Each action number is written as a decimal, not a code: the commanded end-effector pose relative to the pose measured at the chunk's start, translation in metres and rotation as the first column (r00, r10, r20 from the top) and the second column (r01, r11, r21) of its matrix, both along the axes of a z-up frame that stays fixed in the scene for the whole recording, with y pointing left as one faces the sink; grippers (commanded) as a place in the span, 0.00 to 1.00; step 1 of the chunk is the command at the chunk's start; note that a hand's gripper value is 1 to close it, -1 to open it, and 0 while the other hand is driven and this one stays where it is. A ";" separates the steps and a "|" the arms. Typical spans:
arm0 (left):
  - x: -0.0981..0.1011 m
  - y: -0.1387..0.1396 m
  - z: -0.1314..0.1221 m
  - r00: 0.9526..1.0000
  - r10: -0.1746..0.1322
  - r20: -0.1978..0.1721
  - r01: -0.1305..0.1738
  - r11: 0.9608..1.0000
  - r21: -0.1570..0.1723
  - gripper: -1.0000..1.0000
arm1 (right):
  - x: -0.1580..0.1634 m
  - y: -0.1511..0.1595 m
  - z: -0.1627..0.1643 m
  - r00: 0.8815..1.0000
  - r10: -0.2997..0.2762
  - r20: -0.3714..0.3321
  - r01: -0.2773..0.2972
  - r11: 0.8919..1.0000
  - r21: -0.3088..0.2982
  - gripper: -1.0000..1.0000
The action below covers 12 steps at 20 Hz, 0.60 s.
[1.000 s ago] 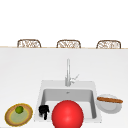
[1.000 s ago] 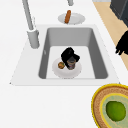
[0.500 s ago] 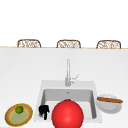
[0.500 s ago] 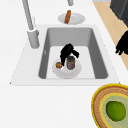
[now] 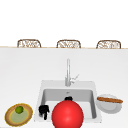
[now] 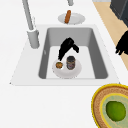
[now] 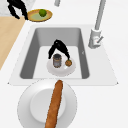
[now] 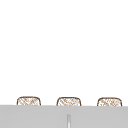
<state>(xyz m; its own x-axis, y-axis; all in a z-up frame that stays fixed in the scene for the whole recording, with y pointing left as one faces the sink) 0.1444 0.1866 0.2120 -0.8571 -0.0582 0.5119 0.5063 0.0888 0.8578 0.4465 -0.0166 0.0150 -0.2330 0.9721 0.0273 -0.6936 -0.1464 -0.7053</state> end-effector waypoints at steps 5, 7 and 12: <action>0.000 0.000 0.000 1.000 0.000 0.000 0.000 1.000 0.000 0.50 | -0.007 -0.025 0.016 0.999 -0.024 0.041 0.022 0.999 0.035 0.00; 0.000 0.000 0.000 1.000 0.000 0.000 0.000 1.000 0.000 0.50 | -0.012 -0.032 0.022 0.998 -0.015 0.055 0.013 0.999 0.039 0.00; 0.000 0.000 0.000 1.000 0.000 0.000 0.000 1.000 0.000 0.50 | -0.008 -0.031 0.021 0.999 0.010 0.043 -0.010 1.000 0.003 0.00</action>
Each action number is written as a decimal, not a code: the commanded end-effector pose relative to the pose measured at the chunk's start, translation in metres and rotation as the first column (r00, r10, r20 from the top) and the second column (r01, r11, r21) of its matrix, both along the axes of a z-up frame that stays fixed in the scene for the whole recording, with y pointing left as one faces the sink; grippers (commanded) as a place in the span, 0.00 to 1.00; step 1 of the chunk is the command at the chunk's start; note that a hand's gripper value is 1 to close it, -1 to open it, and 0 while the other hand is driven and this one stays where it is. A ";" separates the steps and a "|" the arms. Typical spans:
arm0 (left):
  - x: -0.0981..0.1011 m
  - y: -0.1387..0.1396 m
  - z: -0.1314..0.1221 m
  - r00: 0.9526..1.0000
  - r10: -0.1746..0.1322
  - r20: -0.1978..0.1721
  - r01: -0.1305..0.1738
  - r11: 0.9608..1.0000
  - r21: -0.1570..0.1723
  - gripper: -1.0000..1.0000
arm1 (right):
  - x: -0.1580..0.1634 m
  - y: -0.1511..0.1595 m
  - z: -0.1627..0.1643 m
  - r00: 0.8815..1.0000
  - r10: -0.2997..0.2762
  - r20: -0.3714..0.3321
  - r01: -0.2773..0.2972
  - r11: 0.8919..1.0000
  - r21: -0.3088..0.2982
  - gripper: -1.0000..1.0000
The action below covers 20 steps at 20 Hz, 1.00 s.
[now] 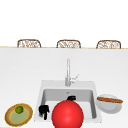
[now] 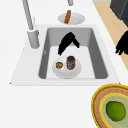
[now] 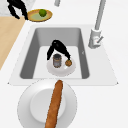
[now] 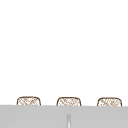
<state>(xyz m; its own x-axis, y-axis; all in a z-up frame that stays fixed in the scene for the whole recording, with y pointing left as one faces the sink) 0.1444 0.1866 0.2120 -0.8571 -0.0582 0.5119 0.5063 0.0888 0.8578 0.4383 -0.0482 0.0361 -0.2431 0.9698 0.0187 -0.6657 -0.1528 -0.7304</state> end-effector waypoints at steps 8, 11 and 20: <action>0.000 0.000 0.000 1.000 0.000 0.000 0.000 1.000 0.000 0.50 | -0.032 -0.041 0.049 1.000 0.003 0.026 -0.006 0.995 0.100 0.00; 0.000 0.000 0.000 1.000 0.000 0.000 0.000 1.000 0.000 0.50 | -0.049 -0.055 0.071 1.000 0.000 0.023 -0.002 0.994 0.107 0.00; 0.000 0.000 0.000 1.000 0.000 0.000 0.000 1.000 0.000 0.50 | -0.113 -0.093 0.135 1.000 0.005 0.024 -0.008 0.991 0.130 0.00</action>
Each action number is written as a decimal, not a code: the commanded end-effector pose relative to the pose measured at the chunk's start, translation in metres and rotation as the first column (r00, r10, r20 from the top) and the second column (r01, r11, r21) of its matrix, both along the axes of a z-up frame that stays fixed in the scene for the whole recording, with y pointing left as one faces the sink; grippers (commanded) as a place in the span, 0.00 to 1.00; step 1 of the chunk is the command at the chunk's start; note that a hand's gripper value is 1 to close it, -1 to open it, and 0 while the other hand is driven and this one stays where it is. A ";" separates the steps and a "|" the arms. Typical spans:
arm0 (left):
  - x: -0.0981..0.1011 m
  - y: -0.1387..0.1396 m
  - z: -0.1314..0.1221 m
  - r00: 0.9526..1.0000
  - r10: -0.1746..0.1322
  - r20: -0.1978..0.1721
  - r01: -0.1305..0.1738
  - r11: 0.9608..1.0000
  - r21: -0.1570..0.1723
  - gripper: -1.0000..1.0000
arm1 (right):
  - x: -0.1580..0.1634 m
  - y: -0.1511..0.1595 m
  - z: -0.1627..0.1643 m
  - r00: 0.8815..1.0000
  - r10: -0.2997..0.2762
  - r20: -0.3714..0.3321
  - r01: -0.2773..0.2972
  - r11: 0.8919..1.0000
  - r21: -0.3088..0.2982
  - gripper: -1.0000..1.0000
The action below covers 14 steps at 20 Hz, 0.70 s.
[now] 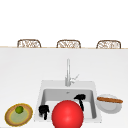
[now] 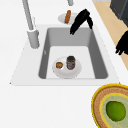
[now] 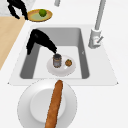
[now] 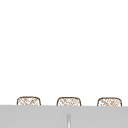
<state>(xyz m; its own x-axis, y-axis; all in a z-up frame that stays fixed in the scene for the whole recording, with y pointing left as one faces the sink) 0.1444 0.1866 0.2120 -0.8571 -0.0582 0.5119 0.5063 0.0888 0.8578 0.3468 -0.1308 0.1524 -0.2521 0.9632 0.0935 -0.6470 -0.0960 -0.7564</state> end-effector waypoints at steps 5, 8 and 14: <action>0.000 0.000 0.000 1.000 0.000 0.000 0.000 1.000 0.000 0.50 | -0.062 -0.029 0.047 1.000 0.001 0.002 -0.001 0.999 0.049 0.00; 0.000 0.000 0.000 1.000 0.000 0.000 0.000 1.000 0.000 0.50 | -0.085 -0.035 0.060 1.000 0.001 0.009 -0.001 0.998 0.069 0.00; 0.000 0.000 0.000 1.000 0.000 0.000 0.000 1.000 0.000 0.50 | -0.130 -0.041 0.067 0.998 -0.009 0.060 0.005 0.997 0.079 0.00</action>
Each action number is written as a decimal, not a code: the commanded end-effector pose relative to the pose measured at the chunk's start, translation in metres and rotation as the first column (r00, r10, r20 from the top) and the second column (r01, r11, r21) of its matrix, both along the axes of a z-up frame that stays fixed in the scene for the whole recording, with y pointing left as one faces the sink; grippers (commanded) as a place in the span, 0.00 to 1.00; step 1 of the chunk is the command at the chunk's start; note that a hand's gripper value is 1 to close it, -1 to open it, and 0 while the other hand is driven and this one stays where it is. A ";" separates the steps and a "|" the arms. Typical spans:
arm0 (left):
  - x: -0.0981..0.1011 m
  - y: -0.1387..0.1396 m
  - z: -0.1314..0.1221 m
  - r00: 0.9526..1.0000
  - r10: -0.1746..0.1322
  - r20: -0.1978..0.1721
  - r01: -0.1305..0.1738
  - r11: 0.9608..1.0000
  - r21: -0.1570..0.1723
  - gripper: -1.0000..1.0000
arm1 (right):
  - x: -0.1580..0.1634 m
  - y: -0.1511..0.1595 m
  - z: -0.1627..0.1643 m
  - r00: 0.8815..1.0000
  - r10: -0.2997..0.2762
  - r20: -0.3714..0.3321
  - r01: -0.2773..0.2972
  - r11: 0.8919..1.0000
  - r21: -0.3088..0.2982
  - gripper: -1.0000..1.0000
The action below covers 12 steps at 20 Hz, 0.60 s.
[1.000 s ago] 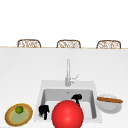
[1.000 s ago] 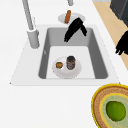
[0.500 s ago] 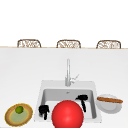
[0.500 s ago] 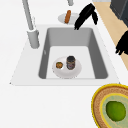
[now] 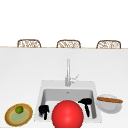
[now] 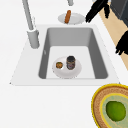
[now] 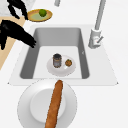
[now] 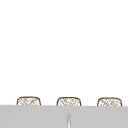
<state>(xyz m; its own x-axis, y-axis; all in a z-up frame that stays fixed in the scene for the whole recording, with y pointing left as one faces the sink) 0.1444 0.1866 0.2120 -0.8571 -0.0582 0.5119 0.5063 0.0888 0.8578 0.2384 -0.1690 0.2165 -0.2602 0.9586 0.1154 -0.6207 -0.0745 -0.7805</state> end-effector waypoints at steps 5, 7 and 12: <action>0.000 0.000 0.000 1.000 0.000 0.000 0.000 1.000 0.000 0.50 | -0.058 -0.012 0.003 0.998 -0.012 0.061 0.009 0.999 0.041 0.00; 0.000 0.000 0.000 1.000 0.000 0.000 0.000 1.000 0.000 0.50 | -0.073 -0.016 0.004 0.998 -0.012 0.061 0.010 0.999 0.045 0.00; 0.000 0.000 0.000 1.000 0.000 0.000 0.000 1.000 0.000 0.50 | -0.105 -0.029 0.004 0.997 -0.015 0.069 0.011 0.998 0.064 0.00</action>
